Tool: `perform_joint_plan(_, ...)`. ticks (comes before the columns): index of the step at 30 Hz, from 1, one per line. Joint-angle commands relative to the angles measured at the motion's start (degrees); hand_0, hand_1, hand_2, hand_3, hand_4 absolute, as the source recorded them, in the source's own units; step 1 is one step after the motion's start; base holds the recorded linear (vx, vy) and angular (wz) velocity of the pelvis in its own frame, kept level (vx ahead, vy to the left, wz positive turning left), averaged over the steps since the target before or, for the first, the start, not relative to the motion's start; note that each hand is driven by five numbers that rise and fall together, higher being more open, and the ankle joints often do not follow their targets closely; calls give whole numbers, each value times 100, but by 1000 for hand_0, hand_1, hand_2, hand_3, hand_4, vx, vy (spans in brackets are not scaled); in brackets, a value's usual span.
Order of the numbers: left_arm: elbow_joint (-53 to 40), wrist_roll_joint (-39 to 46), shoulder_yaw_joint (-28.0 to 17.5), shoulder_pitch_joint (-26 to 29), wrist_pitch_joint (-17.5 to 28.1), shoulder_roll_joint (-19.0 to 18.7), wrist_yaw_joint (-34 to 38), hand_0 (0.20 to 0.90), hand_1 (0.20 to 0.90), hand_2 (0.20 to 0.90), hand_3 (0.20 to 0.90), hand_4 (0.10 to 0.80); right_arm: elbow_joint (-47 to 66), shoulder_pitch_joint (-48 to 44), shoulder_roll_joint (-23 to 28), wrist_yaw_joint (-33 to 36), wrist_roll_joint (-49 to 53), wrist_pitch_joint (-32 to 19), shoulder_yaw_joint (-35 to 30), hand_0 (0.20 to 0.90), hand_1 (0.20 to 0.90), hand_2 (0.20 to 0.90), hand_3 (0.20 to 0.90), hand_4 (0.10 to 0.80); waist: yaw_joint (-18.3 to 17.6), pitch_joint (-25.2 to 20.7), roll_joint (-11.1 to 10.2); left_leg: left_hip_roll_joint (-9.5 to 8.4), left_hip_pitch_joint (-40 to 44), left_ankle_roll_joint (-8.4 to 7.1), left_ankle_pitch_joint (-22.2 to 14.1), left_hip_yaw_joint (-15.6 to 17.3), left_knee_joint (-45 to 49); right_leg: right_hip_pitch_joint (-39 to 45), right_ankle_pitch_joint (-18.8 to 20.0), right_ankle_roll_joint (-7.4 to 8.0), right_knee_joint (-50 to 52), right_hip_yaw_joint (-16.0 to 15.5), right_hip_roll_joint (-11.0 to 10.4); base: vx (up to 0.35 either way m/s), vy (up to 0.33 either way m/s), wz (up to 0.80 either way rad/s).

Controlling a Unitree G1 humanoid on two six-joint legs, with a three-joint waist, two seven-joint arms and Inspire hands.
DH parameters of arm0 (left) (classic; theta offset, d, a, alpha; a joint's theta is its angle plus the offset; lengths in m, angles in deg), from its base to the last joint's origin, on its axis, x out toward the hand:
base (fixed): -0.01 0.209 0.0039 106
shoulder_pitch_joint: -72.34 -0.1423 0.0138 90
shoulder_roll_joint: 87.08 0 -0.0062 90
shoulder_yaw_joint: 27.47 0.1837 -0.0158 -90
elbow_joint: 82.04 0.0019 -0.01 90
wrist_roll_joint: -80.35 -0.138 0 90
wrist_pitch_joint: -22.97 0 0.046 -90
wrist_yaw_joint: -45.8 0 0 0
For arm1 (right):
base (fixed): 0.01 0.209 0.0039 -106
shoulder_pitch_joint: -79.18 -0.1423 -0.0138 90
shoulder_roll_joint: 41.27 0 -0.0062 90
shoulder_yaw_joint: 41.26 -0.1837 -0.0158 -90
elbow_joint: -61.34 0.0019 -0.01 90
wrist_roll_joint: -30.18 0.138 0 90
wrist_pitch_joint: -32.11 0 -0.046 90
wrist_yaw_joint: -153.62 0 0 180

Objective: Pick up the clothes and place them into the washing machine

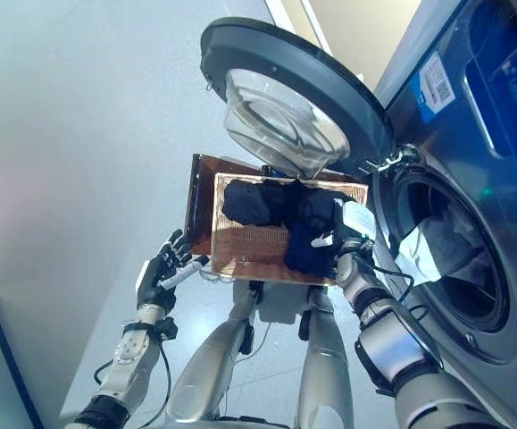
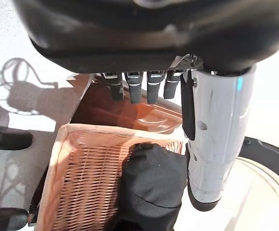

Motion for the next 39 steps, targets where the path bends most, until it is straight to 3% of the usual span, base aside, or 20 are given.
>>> perform_joint_plan(1,-742,86,-162,-135,309,-341,75,900,900,900,900,800,-194,-329,-217,-260,-67,76,393,722,722,722,722,673,150,26,86,-417,-281,-175,84,-31,-286,-250,168,173,-208,4,-53,-53,6,-2)
perform_joint_plan(2,-753,81,-163,-128,308,-347,75,900,900,900,900,800,-208,-363,-215,-279,-83,81,414,546,546,546,546,547,148,44,94,-420,-299,-177,91,-20,-286,-273,171,168,-203,4,-53,-37,6,-1)
perform_joint_plan(3,-740,70,-170,-122,303,-351,80,900,900,900,900,800,-220,-393,-208,-282,-91,85,424,483,483,483,483,502,152,61,102,-425,-312,-176,100,-28,-286,-297,175,165,-189,14,-50,-37,6,0)
perform_joint_plan(4,-746,70,-165,-122,303,-359,73,900,900,900,900,800,-227,-423,-189,-288,-106,89,438,318,318,318,318,384,150,78,111,-427,-339,-176,110,-14,-286,-330,181,164,-174,13,-54,-33,4,-1)
perform_joint_plan(6,-796,59,-160,-112,297,-358,73,900,900,900,900,800,-234,-447,-180,-289,-114,98,449,200,200,200,200,300,148,105,121,-431,-373,-178,121,-12,-286,-369,186,164,-158,16,-59,-32,1,0)
perform_joint_plan(30,-750,53,-180,-214,311,-349,-2,900,900,900,900,800,-244,-272,-134,-190,-7,25,258,200,200,200,200,300,119,55,167,-433,-289,-192,92,-13,-286,-351,152,170,-71,21,-68,-3,-1,0)
perform_joint_plan(39,-530,20,-281,-276,326,-321,82,900,900,900,900,800,928,620,-66,-207,1116,-569,-441,200,200,200,200,300,-27,-188,-24,-378,7,-191,-19,38,-286,-96,110,193,-99,10,-36,42,-10,-2)
